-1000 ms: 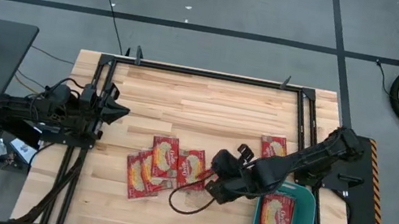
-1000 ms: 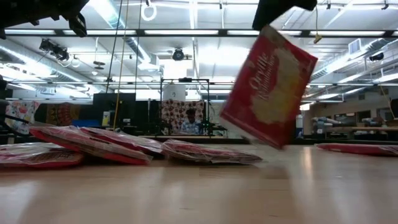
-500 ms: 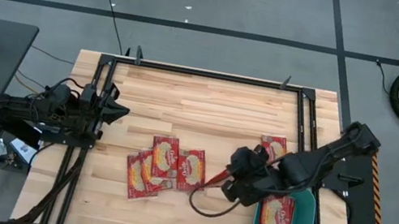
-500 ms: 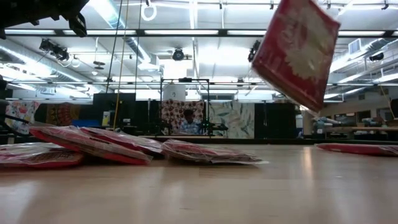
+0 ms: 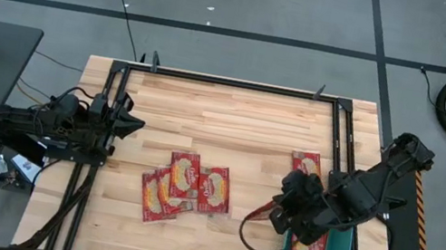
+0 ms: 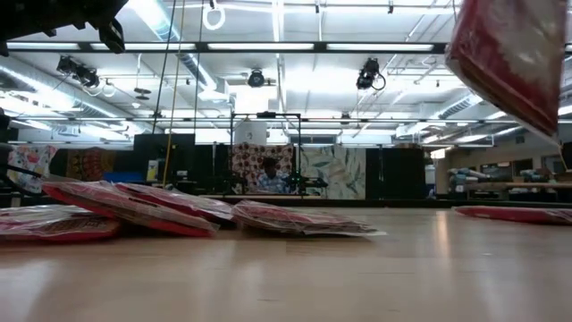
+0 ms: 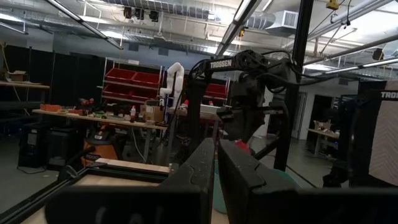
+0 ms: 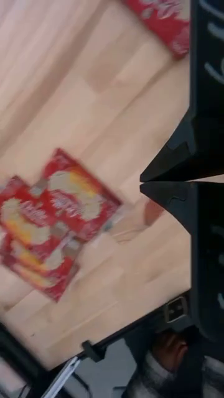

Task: Sort popcorn bags into baskets
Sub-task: Put the red popcorn into the green bin

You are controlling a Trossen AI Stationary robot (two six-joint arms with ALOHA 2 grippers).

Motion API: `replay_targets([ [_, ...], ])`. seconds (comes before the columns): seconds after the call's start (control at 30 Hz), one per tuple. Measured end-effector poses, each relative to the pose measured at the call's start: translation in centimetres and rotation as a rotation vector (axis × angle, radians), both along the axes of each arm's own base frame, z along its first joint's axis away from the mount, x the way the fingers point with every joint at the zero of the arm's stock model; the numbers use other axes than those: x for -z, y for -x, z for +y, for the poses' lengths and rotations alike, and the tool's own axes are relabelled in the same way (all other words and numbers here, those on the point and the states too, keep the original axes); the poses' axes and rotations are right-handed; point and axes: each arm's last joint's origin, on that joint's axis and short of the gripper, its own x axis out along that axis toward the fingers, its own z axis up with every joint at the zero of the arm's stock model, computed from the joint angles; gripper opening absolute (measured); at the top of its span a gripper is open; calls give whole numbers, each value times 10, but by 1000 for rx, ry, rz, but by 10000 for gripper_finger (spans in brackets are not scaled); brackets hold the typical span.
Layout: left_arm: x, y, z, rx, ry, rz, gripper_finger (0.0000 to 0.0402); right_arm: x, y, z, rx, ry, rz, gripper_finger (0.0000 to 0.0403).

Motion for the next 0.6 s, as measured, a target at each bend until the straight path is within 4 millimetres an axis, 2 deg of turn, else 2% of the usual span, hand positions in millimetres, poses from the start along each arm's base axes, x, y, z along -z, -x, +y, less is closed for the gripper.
replay_targets([
  [0.47, 0, 0, 0, -1, 0, 0, 27, -2, 38, 20, 36, -264, 181, 1],
  [0.6, 0, 0, 0, 0, 0, 1, 27, -9, 51, 24, 28, -315, 169, 1],
])
